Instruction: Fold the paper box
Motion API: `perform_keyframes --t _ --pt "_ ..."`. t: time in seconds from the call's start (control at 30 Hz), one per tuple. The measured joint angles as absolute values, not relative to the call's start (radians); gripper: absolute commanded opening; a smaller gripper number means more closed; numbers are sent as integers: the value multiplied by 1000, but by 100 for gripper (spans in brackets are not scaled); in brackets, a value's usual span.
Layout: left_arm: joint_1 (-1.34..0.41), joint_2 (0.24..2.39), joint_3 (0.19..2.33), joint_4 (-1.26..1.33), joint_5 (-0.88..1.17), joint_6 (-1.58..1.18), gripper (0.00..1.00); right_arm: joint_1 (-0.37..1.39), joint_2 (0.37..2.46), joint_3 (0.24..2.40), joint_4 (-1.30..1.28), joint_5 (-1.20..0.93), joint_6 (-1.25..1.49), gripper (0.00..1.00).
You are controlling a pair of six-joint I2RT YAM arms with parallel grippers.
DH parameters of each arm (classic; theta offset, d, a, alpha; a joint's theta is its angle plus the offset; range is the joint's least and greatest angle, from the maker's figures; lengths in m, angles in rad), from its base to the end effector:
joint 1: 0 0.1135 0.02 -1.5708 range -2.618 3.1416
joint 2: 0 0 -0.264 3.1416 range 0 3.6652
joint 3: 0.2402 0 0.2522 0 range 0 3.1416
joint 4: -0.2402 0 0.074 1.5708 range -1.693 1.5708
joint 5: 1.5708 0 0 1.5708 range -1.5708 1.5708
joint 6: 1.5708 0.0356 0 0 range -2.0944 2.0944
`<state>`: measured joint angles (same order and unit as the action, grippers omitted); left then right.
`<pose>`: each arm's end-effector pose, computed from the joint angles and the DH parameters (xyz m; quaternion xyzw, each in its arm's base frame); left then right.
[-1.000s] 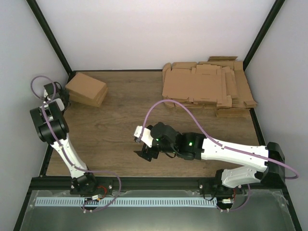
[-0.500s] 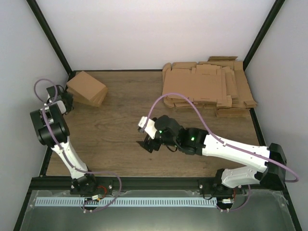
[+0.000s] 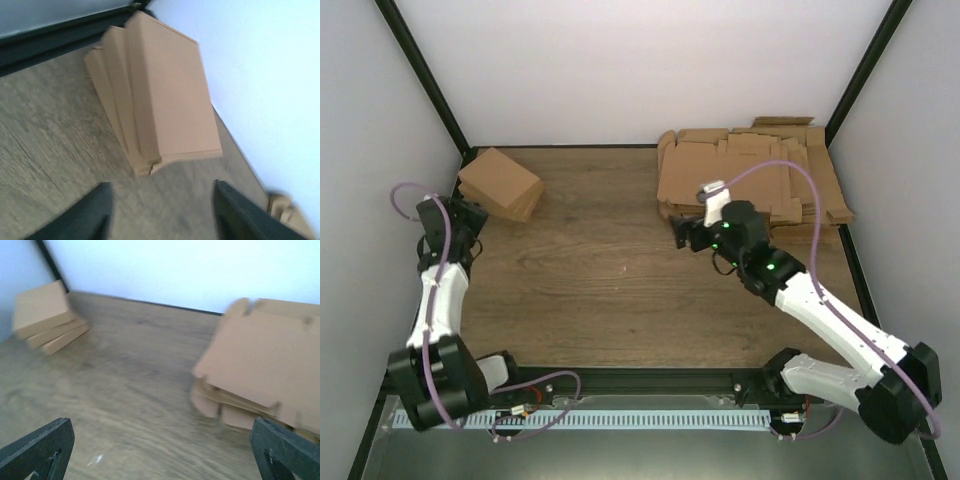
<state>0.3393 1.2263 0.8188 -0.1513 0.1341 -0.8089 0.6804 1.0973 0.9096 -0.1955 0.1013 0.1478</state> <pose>0.2582 0.0861 0.2621 -0.4467 0.7504 -0.1695 0.4567 0.1989 0.1563 0.3208 -0.1905 0.8060 0.1864 0.5285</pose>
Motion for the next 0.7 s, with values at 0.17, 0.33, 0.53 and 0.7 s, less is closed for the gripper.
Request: perform_keyframes --t 0.17,0.33,0.53,0.7 --pt "267 984 676 -133 162 -666 99 406 968 697 -49 35 215 100" --pt "162 711 464 -3 162 -512 100 282 830 414 184 14 199 100" --pt "104 635 317 164 90 -371 100 268 871 290 420 50 80 97" --pt "104 768 257 305 15 -267 100 183 1019 239 651 57 39 96"
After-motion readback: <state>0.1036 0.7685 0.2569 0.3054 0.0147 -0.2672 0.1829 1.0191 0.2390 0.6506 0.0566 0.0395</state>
